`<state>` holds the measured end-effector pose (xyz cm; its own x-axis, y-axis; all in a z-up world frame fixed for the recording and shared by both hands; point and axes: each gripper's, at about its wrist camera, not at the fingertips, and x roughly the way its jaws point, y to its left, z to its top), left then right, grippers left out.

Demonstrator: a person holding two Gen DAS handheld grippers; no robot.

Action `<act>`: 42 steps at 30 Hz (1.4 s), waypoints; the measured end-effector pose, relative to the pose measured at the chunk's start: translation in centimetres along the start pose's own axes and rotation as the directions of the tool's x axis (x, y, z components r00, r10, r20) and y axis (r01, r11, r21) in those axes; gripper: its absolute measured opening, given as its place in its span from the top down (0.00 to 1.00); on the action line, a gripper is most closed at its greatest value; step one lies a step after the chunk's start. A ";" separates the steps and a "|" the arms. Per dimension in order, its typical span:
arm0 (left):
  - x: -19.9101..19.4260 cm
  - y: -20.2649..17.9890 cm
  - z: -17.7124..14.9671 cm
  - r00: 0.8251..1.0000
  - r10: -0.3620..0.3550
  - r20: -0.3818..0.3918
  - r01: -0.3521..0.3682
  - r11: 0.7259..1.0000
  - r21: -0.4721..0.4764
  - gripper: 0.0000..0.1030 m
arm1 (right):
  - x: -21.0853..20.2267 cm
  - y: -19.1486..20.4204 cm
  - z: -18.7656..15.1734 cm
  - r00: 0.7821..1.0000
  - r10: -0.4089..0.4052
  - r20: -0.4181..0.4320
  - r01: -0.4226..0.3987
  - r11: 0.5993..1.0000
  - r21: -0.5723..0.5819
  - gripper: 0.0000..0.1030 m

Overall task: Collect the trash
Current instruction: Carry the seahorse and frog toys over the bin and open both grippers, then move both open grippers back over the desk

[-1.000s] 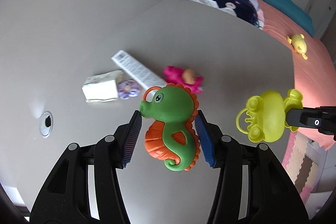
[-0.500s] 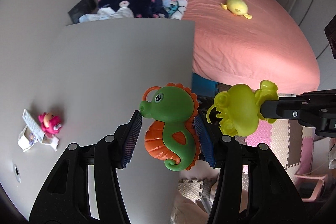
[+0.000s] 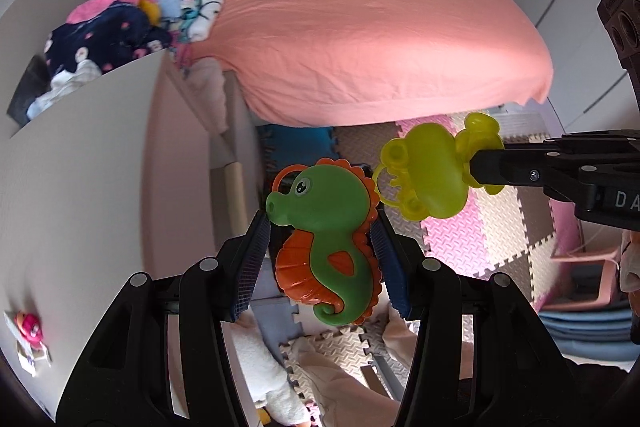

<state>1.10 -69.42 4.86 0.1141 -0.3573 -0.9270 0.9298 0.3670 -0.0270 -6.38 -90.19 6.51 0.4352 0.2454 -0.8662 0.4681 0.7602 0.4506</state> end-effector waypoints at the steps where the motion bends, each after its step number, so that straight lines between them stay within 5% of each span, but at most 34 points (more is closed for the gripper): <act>1: 0.4 -0.3 0.2 1.000 -0.006 -0.007 0.006 1.000 0.009 0.50 | 0.0 -0.4 -0.1 1.000 -0.011 -0.001 0.011 1.000 0.009 0.90; 7: 1.7 -1.6 0.8 0.999 -0.019 -0.050 0.021 0.999 0.030 0.46 | 0.5 -1.3 0.1 0.998 -0.056 -0.025 0.057 0.998 0.020 0.86; 8: 1.8 -1.8 0.8 0.998 -0.002 -0.057 0.003 1.000 0.030 0.26 | 0.5 -1.3 0.1 0.997 -0.076 -0.027 0.076 0.997 0.021 0.79; 9: 1.8 -1.9 0.9 0.998 0.030 -0.053 -0.028 0.999 0.027 0.06 | 0.4 -1.2 0.2 0.995 -0.101 -0.015 0.101 0.995 0.020 0.58; 10: 1.5 -1.7 0.8 0.998 0.057 -0.031 -0.056 0.998 0.023 0.06 | 0.1 -1.2 0.2 0.992 -0.129 0.007 0.129 0.991 0.017 0.47; 11: 1.3 -1.5 0.9 0.998 0.060 -0.021 -0.060 0.998 0.020 0.06 | -0.2 -1.0 0.2 0.988 -0.152 0.027 0.152 0.988 0.012 0.46; 28: -0.2 2.1 0.3 0.999 0.044 0.002 -0.044 0.998 -0.044 0.06 | -1.0 1.7 1.1 0.981 -0.177 0.074 0.182 0.981 -0.065 0.46; 42: -3.2 9.4 -3.2 0.996 0.086 0.023 -0.080 0.979 -0.186 0.06 | 1.4 10.8 2.1 0.989 -0.133 0.062 0.144 0.960 -0.240 0.46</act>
<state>8.33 -62.06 6.39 0.2020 -0.3443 -0.9168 0.8364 0.5478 -0.0214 0.90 -82.95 10.64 0.4160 0.1046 -0.9033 0.3277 0.9094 0.2562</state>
